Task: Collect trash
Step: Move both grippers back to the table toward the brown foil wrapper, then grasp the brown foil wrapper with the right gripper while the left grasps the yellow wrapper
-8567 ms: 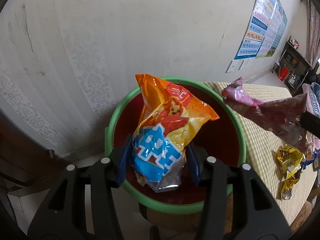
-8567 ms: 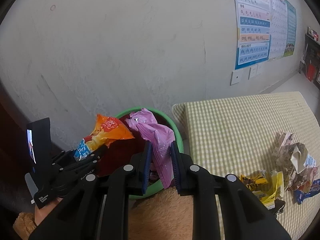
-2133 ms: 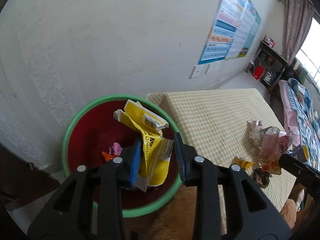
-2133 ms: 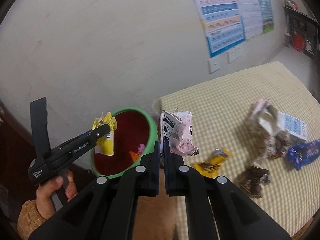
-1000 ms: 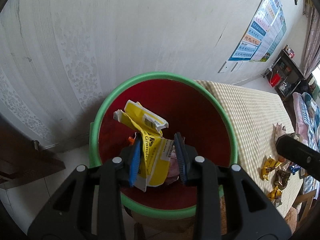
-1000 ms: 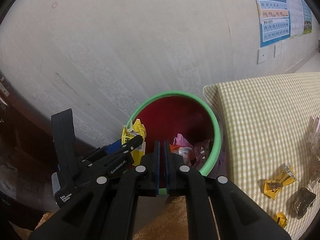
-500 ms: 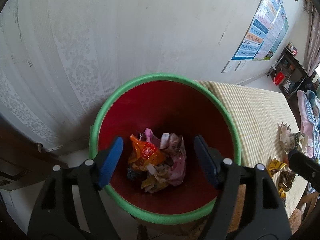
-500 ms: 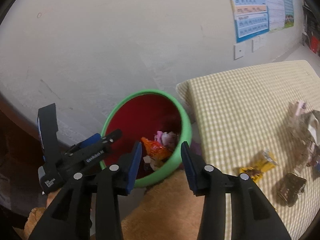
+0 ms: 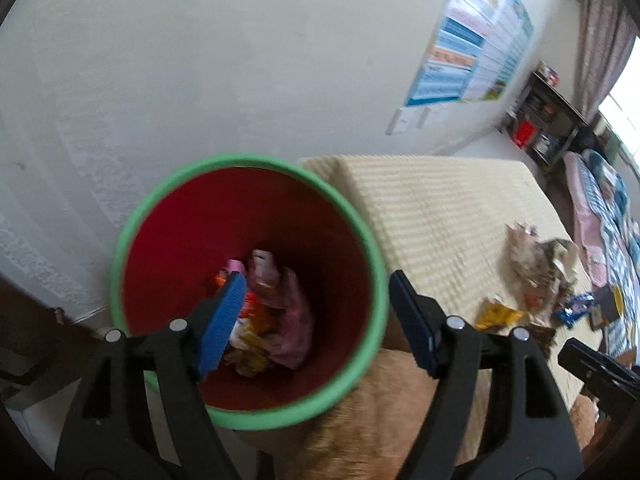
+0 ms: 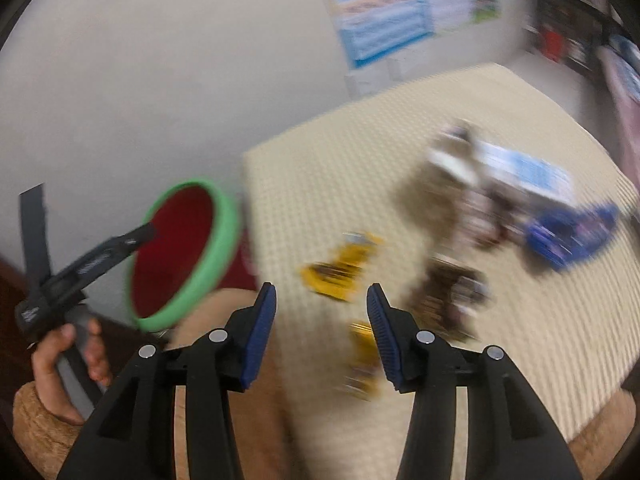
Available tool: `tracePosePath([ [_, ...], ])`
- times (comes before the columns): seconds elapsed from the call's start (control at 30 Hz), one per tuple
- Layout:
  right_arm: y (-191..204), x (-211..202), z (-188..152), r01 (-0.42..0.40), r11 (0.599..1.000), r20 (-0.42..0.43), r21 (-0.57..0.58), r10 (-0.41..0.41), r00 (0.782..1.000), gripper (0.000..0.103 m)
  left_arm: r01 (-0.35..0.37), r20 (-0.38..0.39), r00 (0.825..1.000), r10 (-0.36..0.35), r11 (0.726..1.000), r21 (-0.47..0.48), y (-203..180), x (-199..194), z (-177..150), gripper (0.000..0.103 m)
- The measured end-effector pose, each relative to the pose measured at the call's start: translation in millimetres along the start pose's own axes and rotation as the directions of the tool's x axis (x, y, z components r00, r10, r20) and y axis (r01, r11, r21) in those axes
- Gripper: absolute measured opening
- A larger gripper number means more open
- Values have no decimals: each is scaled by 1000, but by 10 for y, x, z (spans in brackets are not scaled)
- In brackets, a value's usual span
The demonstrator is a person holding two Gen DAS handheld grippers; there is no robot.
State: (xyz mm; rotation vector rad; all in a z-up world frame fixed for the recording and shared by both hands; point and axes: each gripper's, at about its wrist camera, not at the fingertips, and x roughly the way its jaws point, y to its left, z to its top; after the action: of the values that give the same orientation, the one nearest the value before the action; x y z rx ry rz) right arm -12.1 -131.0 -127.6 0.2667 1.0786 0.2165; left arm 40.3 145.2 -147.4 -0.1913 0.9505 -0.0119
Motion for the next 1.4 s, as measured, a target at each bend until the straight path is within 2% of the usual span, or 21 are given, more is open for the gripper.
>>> tracePosePath([
  [0.1,-395,-60,-94,41,993,4,106,-41,999,48,31,-7,1000,-31,999,41,-239,-9,-27,71],
  [0.23,-708,-35,-154,33,978,-11,204,-31,999,48,53,-25,998,-51,995,86,-496,-3,-85,71],
  [0.5,-806,185,-41,27,977,-9,210,-26,1000,54,58,-44,998,-52,986,158,-793,-23,-176,71],
  [0.67,-887,396,16,32,975,-33,220,-25,999,55,102,-76,993,-89,978,184,-956,33,-233,71],
  [0.7,-893,439,30,26,975,-39,222,-18,999,49,108,-77,993,-95,975,195,-982,31,-245,71],
  [0.73,-907,463,23,8,975,-48,224,2,999,35,117,-80,992,-103,970,211,-1027,33,-267,71],
  [0.77,-918,468,-25,-7,974,-55,224,20,998,30,127,-85,990,-111,966,227,-1070,39,-290,71],
  [0.8,-928,479,-40,-24,974,-62,227,39,997,20,133,-90,989,-115,963,234,-1094,47,-305,71],
  [1.1,-1049,108,-173,-5,973,33,232,-3,999,19,178,-130,980,-149,951,254,-1199,159,-402,70],
  [1.23,-1213,62,-228,24,960,38,280,-37,999,19,204,-183,971,-151,928,313,-1435,373,-420,67],
  [1.37,-1255,51,-282,11,956,41,294,-24,999,19,234,-226,960,-163,913,334,-1597,512,-507,66],
  [1.4,-1246,45,-290,9,958,43,288,-22,999,19,236,-237,958,-160,910,340,-1626,543,-530,61],
])
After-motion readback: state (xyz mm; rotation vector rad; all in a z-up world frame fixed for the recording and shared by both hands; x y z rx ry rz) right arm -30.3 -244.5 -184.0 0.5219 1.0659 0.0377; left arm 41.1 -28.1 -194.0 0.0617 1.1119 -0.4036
